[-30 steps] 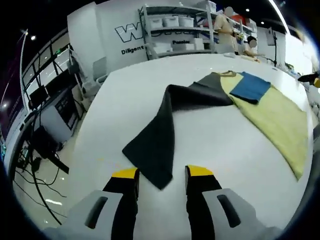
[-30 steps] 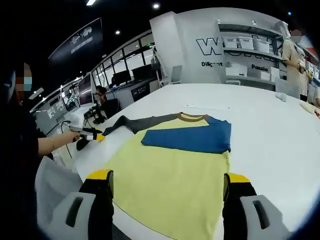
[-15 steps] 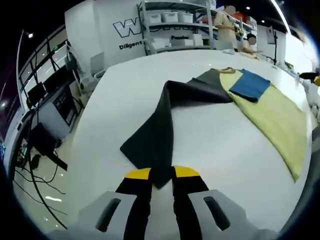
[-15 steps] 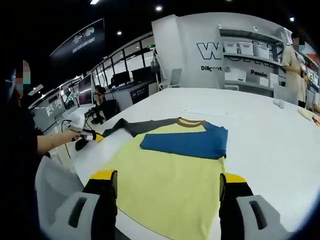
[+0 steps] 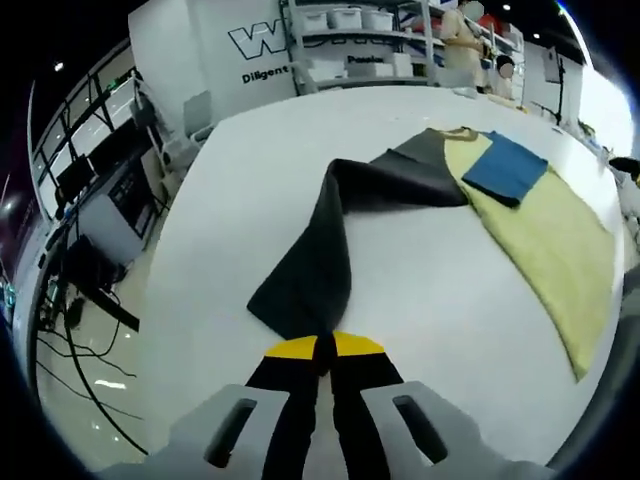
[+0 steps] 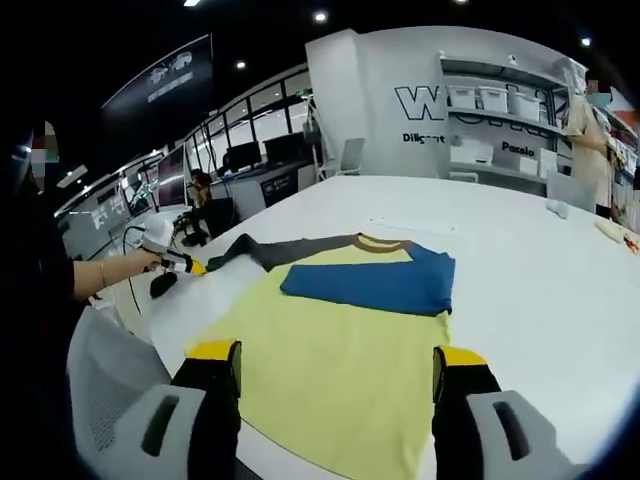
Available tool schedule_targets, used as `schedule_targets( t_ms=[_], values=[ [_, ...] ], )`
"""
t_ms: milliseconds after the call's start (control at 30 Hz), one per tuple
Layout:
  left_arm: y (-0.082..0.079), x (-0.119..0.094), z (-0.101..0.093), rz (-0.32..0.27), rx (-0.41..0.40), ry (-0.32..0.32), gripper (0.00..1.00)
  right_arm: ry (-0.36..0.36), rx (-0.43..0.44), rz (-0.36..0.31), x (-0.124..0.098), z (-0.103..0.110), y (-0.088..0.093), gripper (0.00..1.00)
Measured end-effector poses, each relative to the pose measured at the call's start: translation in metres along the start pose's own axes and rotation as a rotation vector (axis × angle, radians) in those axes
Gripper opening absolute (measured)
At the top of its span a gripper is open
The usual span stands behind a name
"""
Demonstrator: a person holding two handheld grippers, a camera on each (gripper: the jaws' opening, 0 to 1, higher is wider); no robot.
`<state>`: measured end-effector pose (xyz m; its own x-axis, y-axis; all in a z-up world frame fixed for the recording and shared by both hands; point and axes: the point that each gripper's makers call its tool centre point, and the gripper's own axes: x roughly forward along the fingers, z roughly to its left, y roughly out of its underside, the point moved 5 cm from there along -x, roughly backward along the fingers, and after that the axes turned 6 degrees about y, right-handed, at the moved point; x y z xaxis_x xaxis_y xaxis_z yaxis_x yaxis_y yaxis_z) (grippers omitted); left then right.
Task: Fold the garment on the visible template until the final outline fits inside the template.
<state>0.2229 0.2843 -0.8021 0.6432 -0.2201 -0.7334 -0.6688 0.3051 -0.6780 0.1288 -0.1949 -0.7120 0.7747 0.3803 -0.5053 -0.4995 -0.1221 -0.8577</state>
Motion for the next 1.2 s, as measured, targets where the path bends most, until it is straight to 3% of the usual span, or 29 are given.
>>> schedule_targets(
  t_ms=[200, 300, 433, 567, 733, 1200],
  values=[
    [-0.009, -0.019, 0.003, -0.007, -0.010, -0.009, 0.02, 0.002, -0.002, -0.018, 0.000, -0.001, -0.005, 0.77],
    [-0.010, -0.032, 0.008, 0.015, -0.009, -0.045, 0.02, 0.003, 0.006, -0.024, 0.000, -0.003, -0.007, 0.75],
    [-0.014, -0.041, 0.010, 0.023, -0.023, -0.031, 0.02, 0.005, 0.003, -0.027, 0.000, -0.004, -0.008, 0.73],
    [-0.024, -0.042, 0.027, 0.027, -0.049, -0.035, 0.02, 0.000, 0.002, -0.027, 0.000, -0.004, -0.009, 0.74],
    [-0.035, -0.032, 0.049, 0.056, -0.063, -0.053, 0.02, -0.003, -0.002, -0.018, 0.001, -0.004, -0.009, 0.74],
    [-0.038, 0.015, 0.093, 0.144, -0.079, -0.151, 0.03, 0.012, 0.001, 0.011, 0.008, -0.006, -0.006, 0.74]
  ],
)
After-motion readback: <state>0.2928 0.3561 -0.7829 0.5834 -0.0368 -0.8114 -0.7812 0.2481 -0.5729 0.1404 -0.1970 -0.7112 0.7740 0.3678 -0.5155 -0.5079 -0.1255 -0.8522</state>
